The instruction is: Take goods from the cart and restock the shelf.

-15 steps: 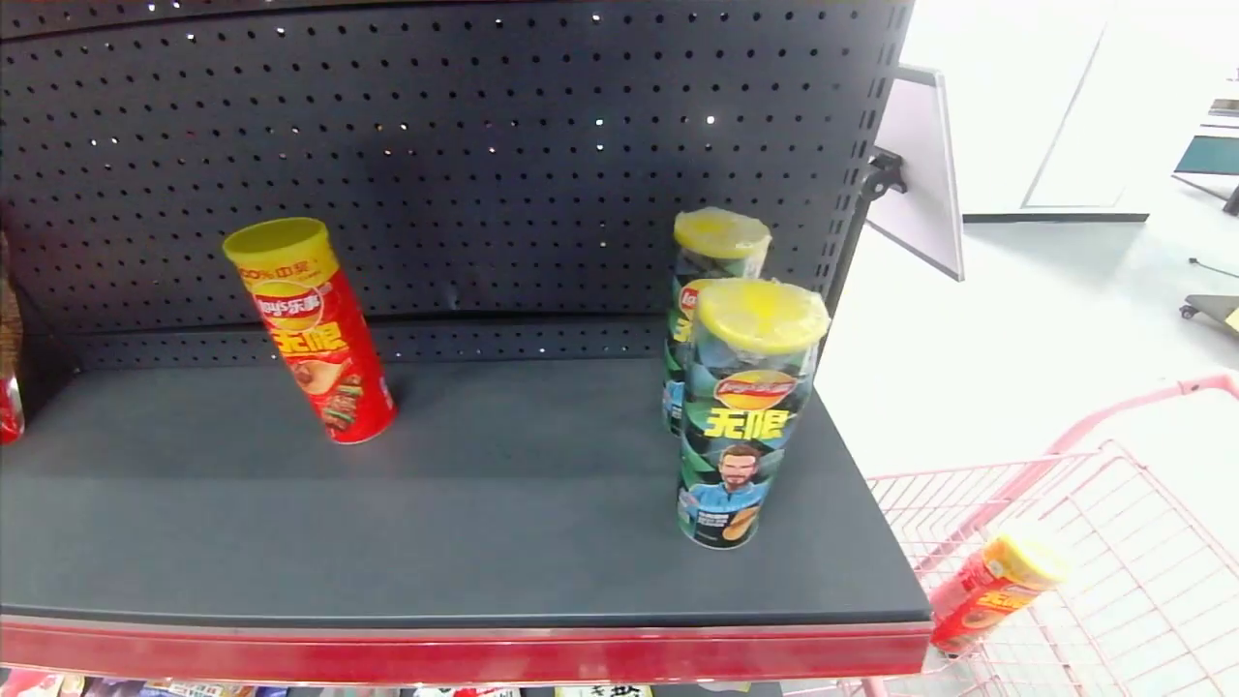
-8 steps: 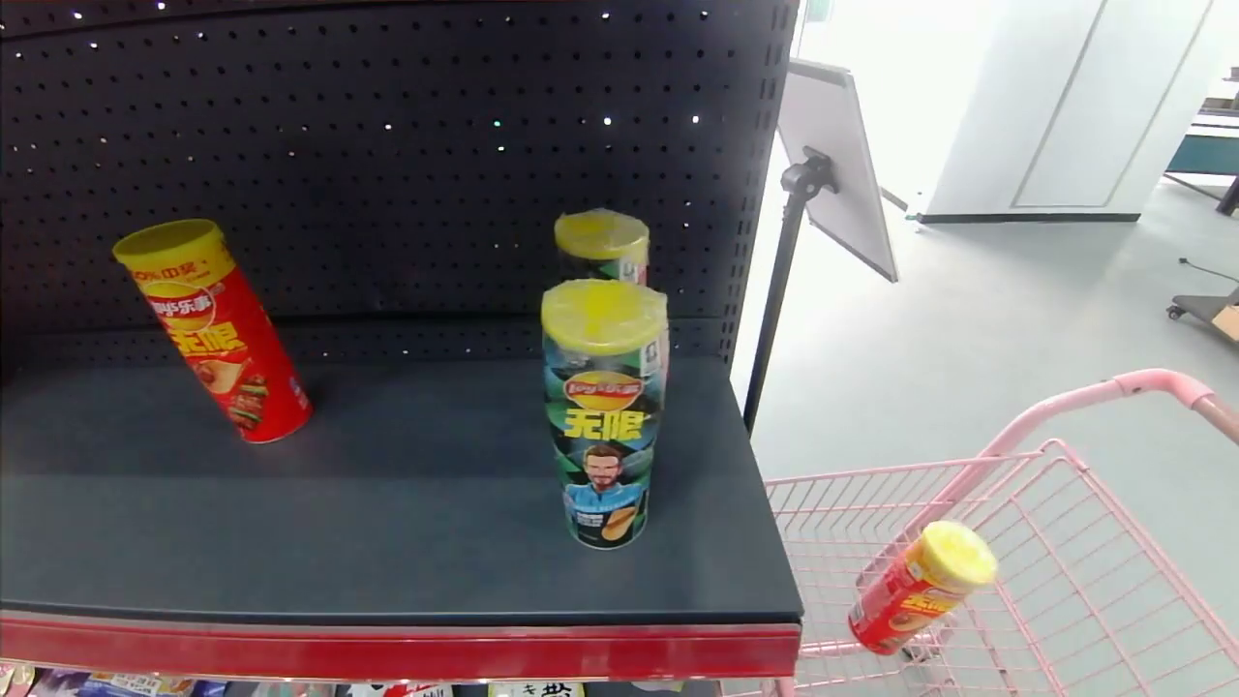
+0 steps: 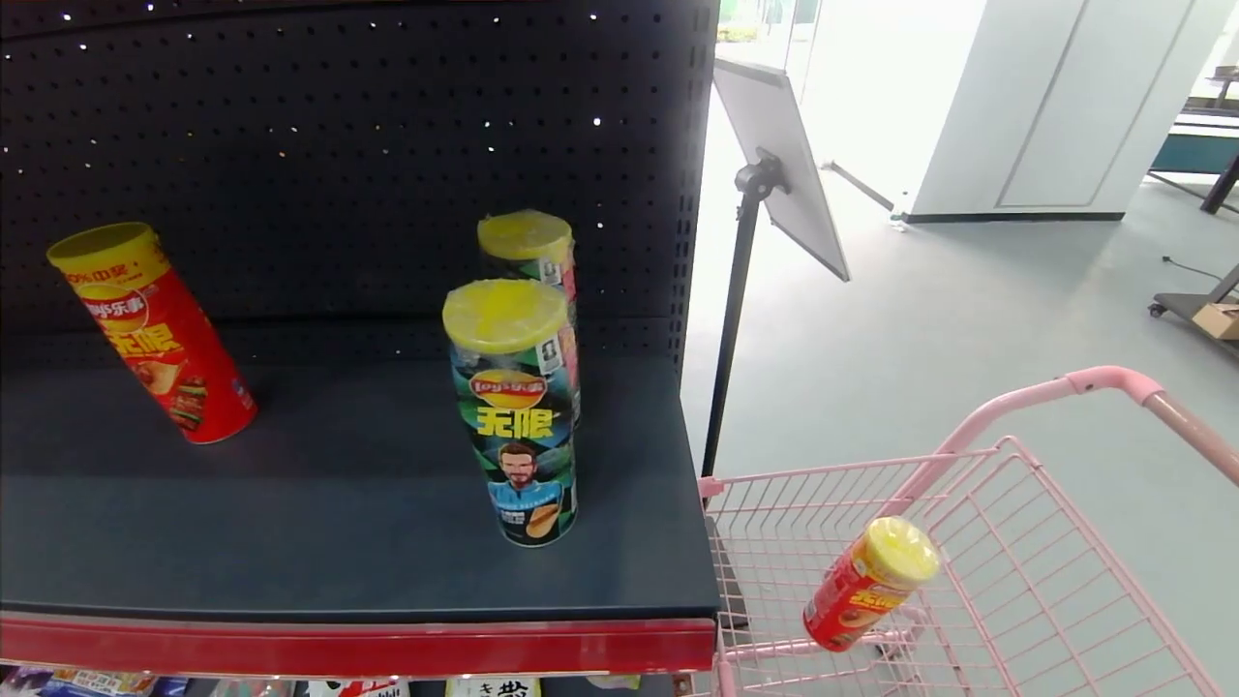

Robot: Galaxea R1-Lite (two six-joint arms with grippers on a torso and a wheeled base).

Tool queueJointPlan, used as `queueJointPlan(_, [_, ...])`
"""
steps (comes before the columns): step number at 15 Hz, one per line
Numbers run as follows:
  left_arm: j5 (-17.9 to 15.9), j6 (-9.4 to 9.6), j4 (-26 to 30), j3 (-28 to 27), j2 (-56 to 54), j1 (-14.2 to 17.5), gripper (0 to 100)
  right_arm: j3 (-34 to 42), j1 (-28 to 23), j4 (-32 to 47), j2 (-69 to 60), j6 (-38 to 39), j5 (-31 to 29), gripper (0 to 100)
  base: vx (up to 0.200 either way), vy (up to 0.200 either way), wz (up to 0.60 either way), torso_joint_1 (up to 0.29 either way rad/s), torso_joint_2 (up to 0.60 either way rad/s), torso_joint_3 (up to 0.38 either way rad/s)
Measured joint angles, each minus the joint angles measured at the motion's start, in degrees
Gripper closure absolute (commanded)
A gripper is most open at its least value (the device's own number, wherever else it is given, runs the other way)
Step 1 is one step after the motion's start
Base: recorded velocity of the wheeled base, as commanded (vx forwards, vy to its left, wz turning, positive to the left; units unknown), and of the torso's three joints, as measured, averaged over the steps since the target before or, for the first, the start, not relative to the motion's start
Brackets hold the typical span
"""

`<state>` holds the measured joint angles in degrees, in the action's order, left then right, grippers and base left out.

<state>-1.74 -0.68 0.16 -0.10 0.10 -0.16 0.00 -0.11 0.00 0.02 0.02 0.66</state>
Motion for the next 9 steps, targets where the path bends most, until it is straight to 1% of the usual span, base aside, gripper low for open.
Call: queueJointPlan(9, [-0.02, 0.0, 0.02, 0.0, 0.0, -0.02, 0, 0.0, 0.01, 0.0, 0.0, 0.07, 0.02, 0, 0.0, 0.0, 0.0, 0.0, 0.0, 0.0])
